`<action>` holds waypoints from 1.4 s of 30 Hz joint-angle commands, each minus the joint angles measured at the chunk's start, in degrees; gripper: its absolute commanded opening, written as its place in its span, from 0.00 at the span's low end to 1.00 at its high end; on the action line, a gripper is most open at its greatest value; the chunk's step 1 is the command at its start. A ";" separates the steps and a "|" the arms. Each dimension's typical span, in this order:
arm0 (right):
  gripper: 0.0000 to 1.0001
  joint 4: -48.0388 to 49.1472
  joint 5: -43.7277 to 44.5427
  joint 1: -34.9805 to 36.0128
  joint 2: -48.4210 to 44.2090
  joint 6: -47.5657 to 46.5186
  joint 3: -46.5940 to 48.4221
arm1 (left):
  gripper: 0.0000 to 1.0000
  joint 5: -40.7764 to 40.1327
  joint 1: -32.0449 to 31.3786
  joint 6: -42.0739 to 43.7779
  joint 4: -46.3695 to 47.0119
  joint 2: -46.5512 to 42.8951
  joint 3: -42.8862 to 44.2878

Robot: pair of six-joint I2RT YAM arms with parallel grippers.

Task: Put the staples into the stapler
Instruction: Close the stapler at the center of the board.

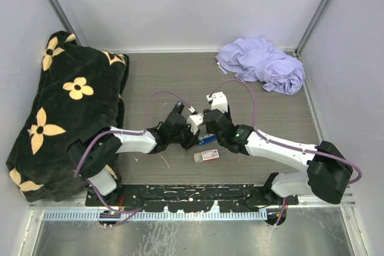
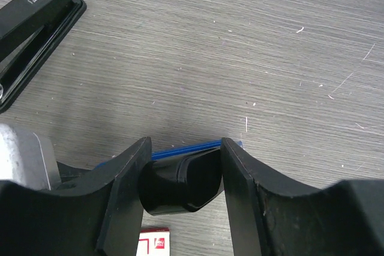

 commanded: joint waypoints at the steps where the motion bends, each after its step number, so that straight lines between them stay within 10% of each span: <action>1: 0.54 3.27 -8.22 0.72 1.75 5.17 1.16 | 0.14 2.68 -0.83 0.24 5.16 0.01 1.95; 42: 0.81 9.91 -22.58 4.66 -0.15 -0.84 -0.10 | 0.11 0.97 -0.83 0.07 3.53 0.97 3.49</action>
